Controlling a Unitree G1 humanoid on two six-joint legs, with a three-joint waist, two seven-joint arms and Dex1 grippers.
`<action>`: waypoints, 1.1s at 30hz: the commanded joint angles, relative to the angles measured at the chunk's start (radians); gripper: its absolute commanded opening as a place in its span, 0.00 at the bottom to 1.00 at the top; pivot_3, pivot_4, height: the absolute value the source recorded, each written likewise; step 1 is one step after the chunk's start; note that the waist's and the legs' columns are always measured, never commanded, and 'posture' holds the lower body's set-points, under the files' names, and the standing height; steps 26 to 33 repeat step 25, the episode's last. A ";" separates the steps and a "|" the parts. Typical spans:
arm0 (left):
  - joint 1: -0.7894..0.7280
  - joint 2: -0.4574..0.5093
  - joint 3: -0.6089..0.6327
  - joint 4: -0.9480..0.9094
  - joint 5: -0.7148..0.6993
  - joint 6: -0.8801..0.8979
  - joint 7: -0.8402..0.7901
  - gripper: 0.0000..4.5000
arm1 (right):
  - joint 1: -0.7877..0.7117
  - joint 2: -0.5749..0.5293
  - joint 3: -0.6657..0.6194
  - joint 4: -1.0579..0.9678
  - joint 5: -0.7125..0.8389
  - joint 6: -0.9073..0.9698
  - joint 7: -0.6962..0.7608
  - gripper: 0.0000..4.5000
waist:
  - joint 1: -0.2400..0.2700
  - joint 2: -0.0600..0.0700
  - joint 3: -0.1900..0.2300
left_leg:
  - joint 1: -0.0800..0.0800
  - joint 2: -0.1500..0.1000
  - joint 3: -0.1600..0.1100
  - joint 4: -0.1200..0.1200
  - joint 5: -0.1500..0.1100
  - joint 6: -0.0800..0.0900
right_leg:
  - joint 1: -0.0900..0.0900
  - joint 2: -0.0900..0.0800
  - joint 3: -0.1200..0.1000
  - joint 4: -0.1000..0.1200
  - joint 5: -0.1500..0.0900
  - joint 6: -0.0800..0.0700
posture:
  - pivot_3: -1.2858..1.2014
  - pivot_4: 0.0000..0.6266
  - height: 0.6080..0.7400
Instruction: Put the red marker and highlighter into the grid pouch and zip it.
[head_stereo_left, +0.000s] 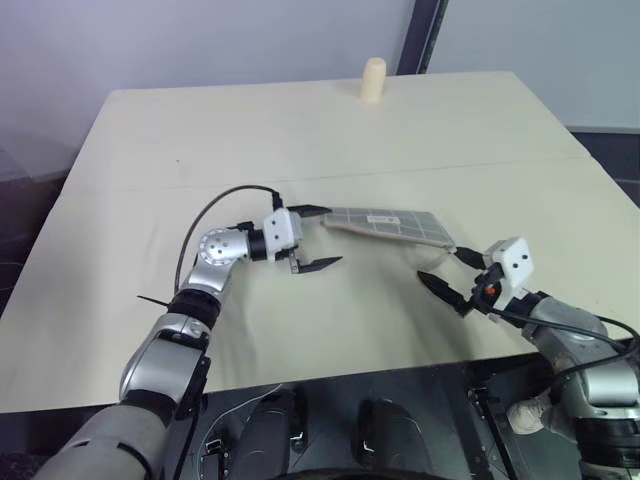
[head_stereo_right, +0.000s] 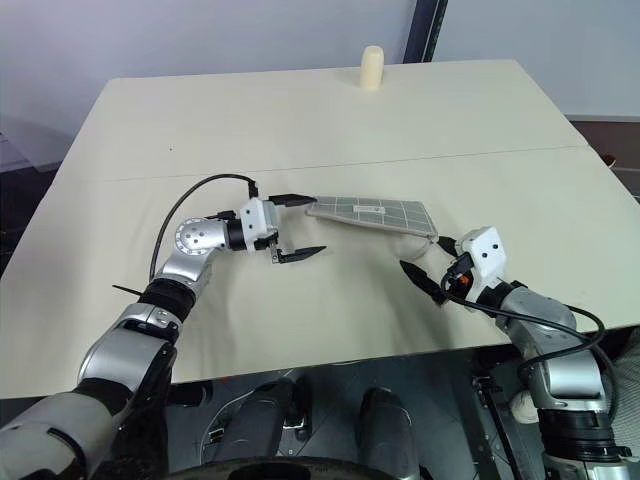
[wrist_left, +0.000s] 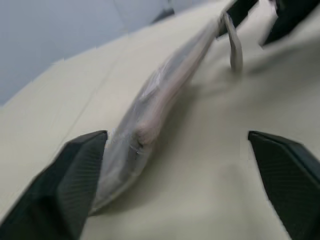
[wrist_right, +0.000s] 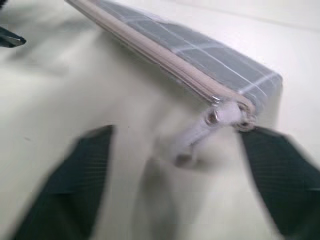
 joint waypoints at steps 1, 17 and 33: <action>0.055 0.036 0.066 -0.128 -0.087 0.082 -0.037 1.00 | 0.037 -0.055 -0.083 -0.057 0.013 -0.019 0.022 1.00 | 0.000 0.000 0.000 | 0.000 0.000 0.000 0.000 0.000 0.000 | 0.000 0.000 0.000 0.000 0.000 0.000 | 0.52 0.24 1.00; 0.292 0.202 0.330 -0.440 -0.246 0.576 0.198 1.00 | 0.381 -0.071 -0.327 -0.310 0.178 -0.002 0.144 1.00 | 0.002 0.000 0.000 | 0.002 0.000 0.000 -0.002 0.000 -0.001 | 0.000 0.000 0.004 -0.002 0.000 0.000 | 0.52 0.24 1.00; 0.264 0.211 0.344 -0.320 -0.178 0.467 0.226 1.00 | 0.474 -0.045 -0.223 -0.268 0.097 -0.094 0.209 1.00 | 0.021 0.000 0.000 | 0.002 0.000 0.001 -0.003 0.000 -0.001 | 0.000 0.000 0.006 -0.003 -0.003 -0.004 | 0.52 0.24 1.00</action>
